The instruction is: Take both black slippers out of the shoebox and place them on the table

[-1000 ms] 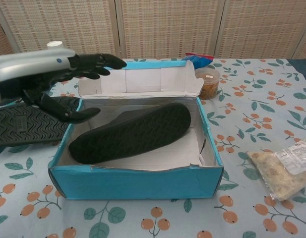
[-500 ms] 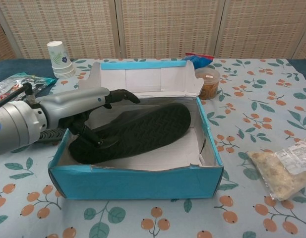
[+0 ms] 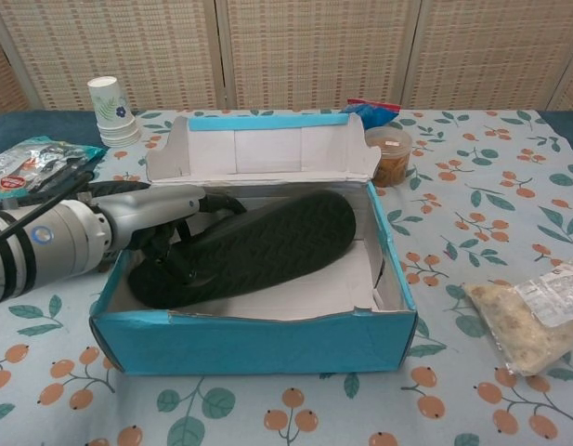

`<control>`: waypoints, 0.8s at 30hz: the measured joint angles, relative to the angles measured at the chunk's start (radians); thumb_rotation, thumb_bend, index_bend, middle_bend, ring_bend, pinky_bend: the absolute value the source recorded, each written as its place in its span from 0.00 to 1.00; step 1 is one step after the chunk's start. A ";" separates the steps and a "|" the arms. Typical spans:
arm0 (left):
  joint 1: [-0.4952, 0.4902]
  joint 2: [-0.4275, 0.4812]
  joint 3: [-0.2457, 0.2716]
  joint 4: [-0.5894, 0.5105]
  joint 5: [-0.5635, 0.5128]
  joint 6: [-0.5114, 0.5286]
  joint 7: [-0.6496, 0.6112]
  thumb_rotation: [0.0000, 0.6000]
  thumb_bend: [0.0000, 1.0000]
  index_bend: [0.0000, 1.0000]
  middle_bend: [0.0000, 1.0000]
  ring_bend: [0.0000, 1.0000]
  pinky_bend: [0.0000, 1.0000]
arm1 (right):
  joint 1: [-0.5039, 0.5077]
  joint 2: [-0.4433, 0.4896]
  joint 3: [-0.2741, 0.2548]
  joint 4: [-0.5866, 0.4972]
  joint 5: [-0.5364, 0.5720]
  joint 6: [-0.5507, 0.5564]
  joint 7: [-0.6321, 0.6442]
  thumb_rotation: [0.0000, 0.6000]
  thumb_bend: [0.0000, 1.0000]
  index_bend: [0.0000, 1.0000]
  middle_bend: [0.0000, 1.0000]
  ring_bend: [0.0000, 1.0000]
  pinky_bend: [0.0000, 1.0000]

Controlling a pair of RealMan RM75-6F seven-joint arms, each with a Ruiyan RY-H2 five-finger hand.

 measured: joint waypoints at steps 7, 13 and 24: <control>-0.052 0.005 0.011 -0.002 -0.096 -0.019 0.063 1.00 0.50 0.60 0.48 0.37 0.42 | 0.002 -0.001 0.002 -0.002 0.006 -0.007 -0.005 0.94 0.16 0.00 0.00 0.00 0.00; -0.048 -0.011 0.014 0.007 -0.067 0.026 0.051 1.00 0.63 0.85 0.72 0.57 0.58 | 0.003 -0.001 0.004 -0.004 0.009 -0.010 -0.008 0.94 0.16 0.00 0.00 0.00 0.00; 0.015 -0.021 0.045 -0.054 0.151 0.164 0.000 1.00 0.71 0.91 0.78 0.62 0.64 | 0.002 -0.002 0.000 -0.003 0.001 -0.010 -0.012 0.95 0.16 0.00 0.00 0.00 0.00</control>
